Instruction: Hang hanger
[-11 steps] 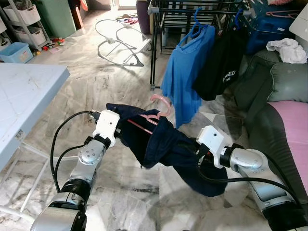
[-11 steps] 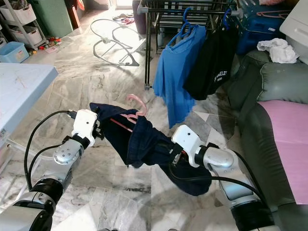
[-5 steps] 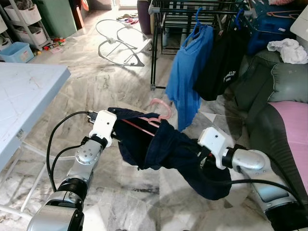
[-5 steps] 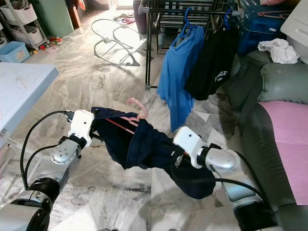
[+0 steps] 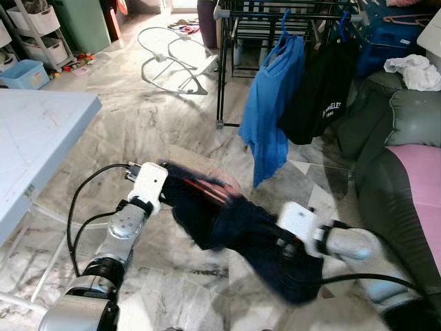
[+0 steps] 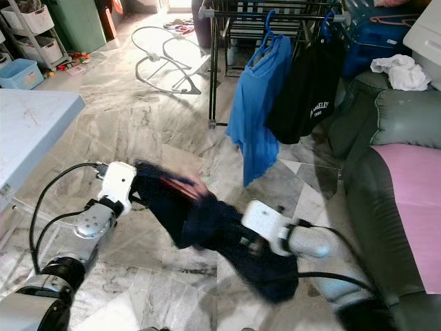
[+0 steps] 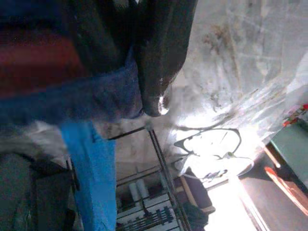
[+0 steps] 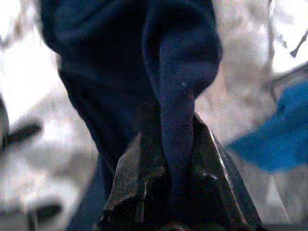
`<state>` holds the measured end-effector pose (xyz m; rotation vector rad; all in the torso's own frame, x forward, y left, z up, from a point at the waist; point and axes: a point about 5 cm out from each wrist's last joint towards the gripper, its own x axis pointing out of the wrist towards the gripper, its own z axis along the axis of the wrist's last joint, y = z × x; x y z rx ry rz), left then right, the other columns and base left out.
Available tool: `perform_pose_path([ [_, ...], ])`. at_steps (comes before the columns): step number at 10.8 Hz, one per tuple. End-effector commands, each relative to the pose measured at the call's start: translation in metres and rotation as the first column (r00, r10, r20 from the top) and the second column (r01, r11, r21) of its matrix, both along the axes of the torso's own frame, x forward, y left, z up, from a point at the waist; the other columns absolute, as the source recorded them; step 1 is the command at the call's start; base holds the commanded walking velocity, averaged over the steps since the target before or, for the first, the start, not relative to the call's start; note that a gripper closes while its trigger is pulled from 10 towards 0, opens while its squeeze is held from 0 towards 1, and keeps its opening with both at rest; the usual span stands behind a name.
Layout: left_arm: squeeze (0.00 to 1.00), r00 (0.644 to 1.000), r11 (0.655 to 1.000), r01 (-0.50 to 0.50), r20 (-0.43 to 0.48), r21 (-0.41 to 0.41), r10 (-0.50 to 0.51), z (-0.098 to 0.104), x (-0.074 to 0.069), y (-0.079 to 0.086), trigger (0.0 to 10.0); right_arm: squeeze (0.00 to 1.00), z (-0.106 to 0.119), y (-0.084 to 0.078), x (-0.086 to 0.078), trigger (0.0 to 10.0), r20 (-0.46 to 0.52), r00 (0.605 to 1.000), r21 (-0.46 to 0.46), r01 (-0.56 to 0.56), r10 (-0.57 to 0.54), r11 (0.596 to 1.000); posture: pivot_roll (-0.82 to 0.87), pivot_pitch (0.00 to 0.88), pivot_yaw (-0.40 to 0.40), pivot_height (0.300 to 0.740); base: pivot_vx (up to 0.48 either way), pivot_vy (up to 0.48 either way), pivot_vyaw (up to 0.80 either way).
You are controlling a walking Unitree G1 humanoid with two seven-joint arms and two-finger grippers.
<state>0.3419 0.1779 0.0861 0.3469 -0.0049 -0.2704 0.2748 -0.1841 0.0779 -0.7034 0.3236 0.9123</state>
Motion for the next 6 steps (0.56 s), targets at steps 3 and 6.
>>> perform_pose_path([
  [3,0.00,0.997,0.999,0.034,-0.062,0.015,-0.033,-0.001,0.004,0.000,0.0,0.00,-0.010,-0.024,-0.001,10.0,-0.006,0.999,-0.150,0.040,-0.041,0.988,-0.26,0.099,0.046,0.740,0.000,0.000,0.00],
  [6,0.00,0.980,0.993,0.074,-0.193,0.094,-0.055,-0.023,-0.006,0.001,0.0,0.00,0.016,-0.035,-0.005,10.0,0.023,0.999,-0.032,0.025,-0.024,0.999,-0.27,0.103,0.050,0.740,0.000,0.000,0.00],
])
